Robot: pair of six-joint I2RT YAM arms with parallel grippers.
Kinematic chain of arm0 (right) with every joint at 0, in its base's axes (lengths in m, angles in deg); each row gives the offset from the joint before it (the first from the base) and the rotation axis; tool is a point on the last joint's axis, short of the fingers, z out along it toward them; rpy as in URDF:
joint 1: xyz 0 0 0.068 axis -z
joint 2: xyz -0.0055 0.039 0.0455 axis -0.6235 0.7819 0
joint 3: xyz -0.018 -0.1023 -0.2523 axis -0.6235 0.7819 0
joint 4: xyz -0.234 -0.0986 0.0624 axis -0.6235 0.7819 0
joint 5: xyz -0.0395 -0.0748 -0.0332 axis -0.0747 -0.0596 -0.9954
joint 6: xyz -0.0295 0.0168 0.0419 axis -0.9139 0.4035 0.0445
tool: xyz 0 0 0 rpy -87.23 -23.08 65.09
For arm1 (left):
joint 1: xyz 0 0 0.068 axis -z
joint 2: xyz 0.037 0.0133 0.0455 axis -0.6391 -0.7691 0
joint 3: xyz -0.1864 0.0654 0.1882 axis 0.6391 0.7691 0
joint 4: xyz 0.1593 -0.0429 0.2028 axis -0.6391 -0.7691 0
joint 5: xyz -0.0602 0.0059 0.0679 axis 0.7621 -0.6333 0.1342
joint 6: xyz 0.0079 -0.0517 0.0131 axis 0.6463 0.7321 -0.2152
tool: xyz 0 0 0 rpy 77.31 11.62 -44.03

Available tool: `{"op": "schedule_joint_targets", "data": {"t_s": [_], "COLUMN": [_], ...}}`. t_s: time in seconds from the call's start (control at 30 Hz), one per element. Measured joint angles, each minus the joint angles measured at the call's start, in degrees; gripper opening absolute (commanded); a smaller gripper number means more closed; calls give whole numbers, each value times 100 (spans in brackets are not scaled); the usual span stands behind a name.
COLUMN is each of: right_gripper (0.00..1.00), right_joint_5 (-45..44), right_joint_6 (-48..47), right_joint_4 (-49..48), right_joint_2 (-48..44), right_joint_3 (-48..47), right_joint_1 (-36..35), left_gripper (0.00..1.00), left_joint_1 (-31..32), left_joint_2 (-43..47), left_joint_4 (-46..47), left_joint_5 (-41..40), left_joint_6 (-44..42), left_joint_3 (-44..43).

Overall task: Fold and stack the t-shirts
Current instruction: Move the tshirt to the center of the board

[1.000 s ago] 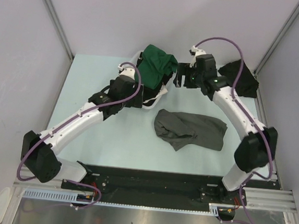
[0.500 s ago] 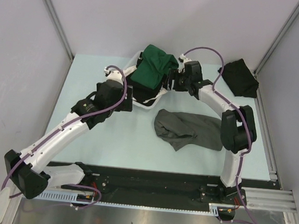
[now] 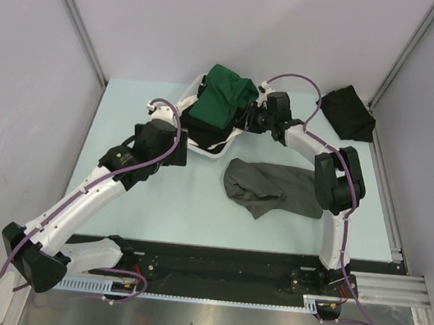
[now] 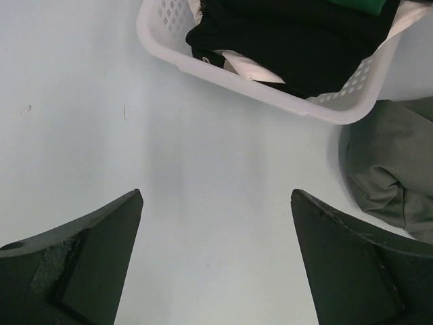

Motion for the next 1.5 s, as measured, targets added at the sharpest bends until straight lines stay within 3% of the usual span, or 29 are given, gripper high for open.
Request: {"op": "schedule_joint_targets", "data": {"t_s": [0.13, 0.27, 0.5, 0.73, 0.8, 0.83, 0.93, 1.2, 1.5], "right_gripper": [23, 10, 9, 8, 13, 31, 45, 55, 59], "right_joint_5": [175, 238, 417, 796, 927, 990, 1093, 1086, 656], "right_joint_6": [361, 525, 848, 1078, 1141, 1198, 1244, 1005, 793], "right_joint_4": [-278, -551, -876, -787, -719, -723, -634, -459, 192], "right_joint_2": [118, 251, 610, 1357, 1543, 1604, 1641, 1438, 581], "right_joint_3": [-2, -44, -350, -1394, -1676, -1755, -1829, -1554, -1040], "right_joint_1": [42, -61, -529, -1200, -1392, -1482, -1690, -1504, -50], "left_gripper": [96, 96, 96, 96, 96, 96, 96, 96, 93], "left_joint_1": [0, 0, 0, 0, 0, 0, 0, 0, 0], "left_joint_2": [2, 2, 2, 31, 57, 76, 127, 273, -59], "left_joint_4": [-4, -2, 0, 0, 0, 0, 0, 2, 369], "left_joint_5": [0, 0, 0, 2, 2, 2, 0, 2, 76], "left_joint_6": [0, 0, 2, 11, 13, 15, 20, 22, -111], "left_joint_3": [0, 0, 4, 48, 61, 68, 72, 197, 417]}}
